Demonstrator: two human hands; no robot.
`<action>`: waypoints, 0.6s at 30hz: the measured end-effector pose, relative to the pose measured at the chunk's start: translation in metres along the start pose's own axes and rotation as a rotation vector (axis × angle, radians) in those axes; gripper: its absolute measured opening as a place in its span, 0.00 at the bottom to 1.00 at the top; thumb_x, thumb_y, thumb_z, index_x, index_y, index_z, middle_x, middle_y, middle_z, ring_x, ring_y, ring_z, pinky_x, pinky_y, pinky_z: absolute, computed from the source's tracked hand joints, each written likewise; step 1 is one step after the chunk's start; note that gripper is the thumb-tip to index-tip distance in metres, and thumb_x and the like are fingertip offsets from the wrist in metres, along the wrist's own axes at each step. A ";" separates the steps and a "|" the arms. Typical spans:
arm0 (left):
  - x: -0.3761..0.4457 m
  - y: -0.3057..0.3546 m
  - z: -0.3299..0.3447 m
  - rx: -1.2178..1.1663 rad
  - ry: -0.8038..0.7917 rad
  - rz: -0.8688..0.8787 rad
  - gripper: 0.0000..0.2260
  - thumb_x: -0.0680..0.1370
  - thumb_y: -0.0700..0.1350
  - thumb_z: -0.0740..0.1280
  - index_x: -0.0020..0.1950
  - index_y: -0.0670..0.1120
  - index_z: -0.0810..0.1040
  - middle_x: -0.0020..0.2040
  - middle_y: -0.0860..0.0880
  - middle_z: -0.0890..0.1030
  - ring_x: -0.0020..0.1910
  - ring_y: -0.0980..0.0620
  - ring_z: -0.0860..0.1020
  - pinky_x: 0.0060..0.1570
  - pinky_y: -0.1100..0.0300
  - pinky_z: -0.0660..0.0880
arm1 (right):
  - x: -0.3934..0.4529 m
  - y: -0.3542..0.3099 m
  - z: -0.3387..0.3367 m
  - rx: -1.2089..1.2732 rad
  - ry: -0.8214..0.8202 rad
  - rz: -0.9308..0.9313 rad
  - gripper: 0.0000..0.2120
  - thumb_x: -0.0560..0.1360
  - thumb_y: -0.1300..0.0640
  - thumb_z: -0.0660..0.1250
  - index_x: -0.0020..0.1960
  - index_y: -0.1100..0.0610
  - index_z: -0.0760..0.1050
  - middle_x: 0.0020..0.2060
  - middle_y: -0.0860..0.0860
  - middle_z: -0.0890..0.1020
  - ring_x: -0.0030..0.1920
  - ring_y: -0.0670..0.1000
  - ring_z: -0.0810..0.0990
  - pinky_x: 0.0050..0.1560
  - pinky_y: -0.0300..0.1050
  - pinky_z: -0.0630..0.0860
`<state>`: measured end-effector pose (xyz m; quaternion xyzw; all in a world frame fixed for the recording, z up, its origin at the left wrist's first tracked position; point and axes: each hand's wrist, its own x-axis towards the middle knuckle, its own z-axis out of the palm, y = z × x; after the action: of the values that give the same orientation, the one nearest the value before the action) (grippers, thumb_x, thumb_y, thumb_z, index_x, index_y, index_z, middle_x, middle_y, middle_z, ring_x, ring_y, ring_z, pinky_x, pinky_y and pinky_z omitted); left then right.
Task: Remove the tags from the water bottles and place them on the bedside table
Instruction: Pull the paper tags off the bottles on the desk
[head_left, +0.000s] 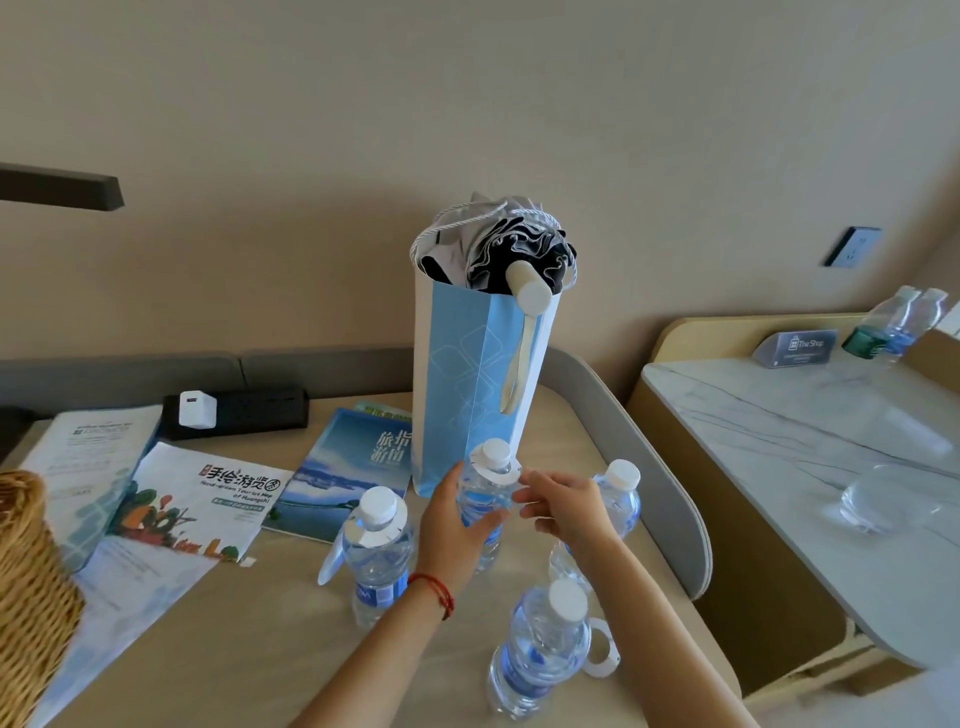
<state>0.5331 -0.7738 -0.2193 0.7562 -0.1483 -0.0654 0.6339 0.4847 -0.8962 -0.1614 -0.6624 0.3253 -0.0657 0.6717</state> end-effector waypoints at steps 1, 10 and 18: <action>0.001 -0.003 0.001 -0.010 -0.008 0.003 0.30 0.68 0.43 0.74 0.68 0.47 0.66 0.65 0.48 0.73 0.59 0.58 0.71 0.58 0.63 0.69 | 0.001 0.001 0.000 0.007 0.004 0.005 0.07 0.73 0.55 0.69 0.39 0.58 0.79 0.26 0.48 0.83 0.24 0.44 0.77 0.27 0.36 0.71; 0.009 -0.017 -0.002 -0.074 -0.025 0.013 0.27 0.68 0.44 0.74 0.63 0.53 0.68 0.58 0.54 0.74 0.57 0.56 0.72 0.48 0.73 0.71 | 0.008 -0.003 0.005 0.027 0.026 -0.023 0.05 0.68 0.57 0.74 0.37 0.58 0.81 0.27 0.49 0.83 0.26 0.43 0.77 0.28 0.34 0.74; 0.010 -0.016 -0.002 -0.043 -0.040 0.004 0.28 0.68 0.44 0.74 0.66 0.47 0.67 0.60 0.52 0.73 0.59 0.55 0.71 0.56 0.63 0.71 | 0.007 -0.007 0.007 0.151 0.006 -0.040 0.06 0.69 0.64 0.71 0.34 0.61 0.80 0.25 0.52 0.81 0.25 0.44 0.76 0.29 0.36 0.74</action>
<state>0.5449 -0.7727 -0.2335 0.7407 -0.1612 -0.0822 0.6469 0.4963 -0.8950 -0.1583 -0.6160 0.3081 -0.1051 0.7173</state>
